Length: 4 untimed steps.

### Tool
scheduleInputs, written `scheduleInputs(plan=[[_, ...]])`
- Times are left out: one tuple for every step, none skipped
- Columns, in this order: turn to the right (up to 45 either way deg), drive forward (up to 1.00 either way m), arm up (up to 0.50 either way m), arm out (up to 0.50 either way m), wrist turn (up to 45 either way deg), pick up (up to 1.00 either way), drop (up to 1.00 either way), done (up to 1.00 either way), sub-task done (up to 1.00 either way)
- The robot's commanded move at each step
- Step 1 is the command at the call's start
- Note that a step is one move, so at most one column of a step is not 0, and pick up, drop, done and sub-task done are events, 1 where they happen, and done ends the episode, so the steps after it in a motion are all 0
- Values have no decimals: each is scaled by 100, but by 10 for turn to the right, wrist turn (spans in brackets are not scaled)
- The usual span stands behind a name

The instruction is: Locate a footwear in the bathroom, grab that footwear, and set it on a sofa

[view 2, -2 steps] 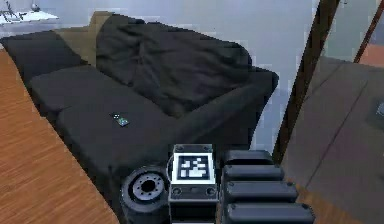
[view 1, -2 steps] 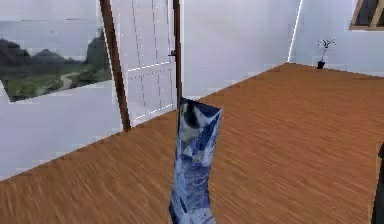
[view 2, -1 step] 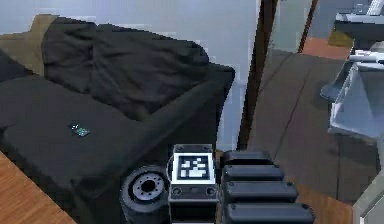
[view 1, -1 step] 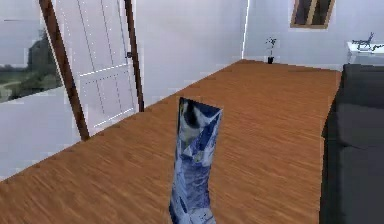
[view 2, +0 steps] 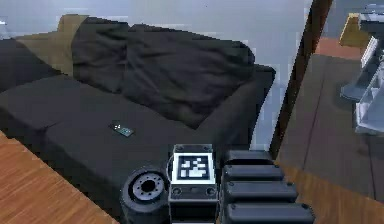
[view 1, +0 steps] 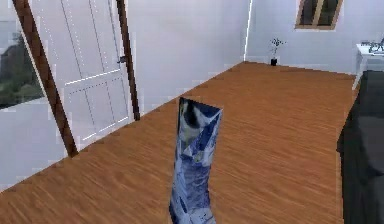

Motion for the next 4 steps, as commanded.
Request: scheduleInputs(plan=[[300, 0, 0, 0, 0, 0, 0, 0, 0], [0, 100, 0, 0, 0, 0, 0, 0, 0], [60, 0, 0, 0, 0, 0, 0, 0, 0], [0, 55, 0, 0, 0, 0, 0, 0, 0]])
